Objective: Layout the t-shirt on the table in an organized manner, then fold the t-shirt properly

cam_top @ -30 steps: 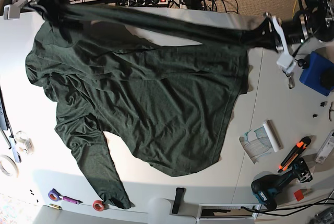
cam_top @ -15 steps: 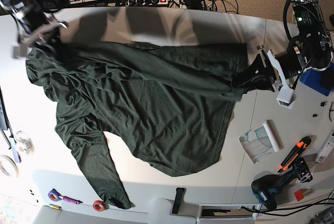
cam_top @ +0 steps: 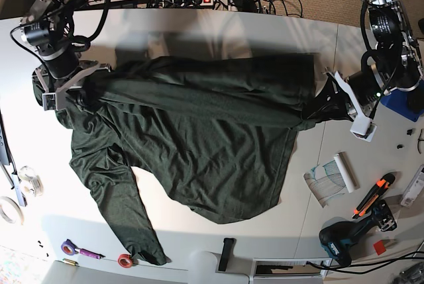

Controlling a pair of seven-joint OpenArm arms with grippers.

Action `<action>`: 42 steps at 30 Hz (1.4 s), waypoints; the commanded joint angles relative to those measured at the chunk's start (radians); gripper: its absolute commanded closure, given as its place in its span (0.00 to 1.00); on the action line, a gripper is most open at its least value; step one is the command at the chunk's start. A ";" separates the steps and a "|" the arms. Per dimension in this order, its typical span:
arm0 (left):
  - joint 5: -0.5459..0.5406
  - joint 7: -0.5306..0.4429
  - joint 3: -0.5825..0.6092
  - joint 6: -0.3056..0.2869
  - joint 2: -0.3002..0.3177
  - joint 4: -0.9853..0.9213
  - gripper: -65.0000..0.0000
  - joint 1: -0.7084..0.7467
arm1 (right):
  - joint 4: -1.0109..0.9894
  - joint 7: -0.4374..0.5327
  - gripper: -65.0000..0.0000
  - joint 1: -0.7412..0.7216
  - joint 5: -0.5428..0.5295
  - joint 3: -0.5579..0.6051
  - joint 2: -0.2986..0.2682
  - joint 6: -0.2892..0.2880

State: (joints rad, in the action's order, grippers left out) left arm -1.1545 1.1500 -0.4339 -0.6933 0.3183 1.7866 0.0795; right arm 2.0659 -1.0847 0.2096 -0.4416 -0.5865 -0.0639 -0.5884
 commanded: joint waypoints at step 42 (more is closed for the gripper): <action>0.066 -0.097 -0.008 -0.005 0.023 0.011 0.60 0.062 | -0.203 0.064 0.54 -0.063 -0.086 0.015 -0.057 0.017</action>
State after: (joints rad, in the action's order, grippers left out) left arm -1.0657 1.0782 -0.4343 -0.6930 0.3275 1.7821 0.1535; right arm 1.8416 -1.0439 0.1574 -0.5083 -0.5682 -0.1093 -0.5667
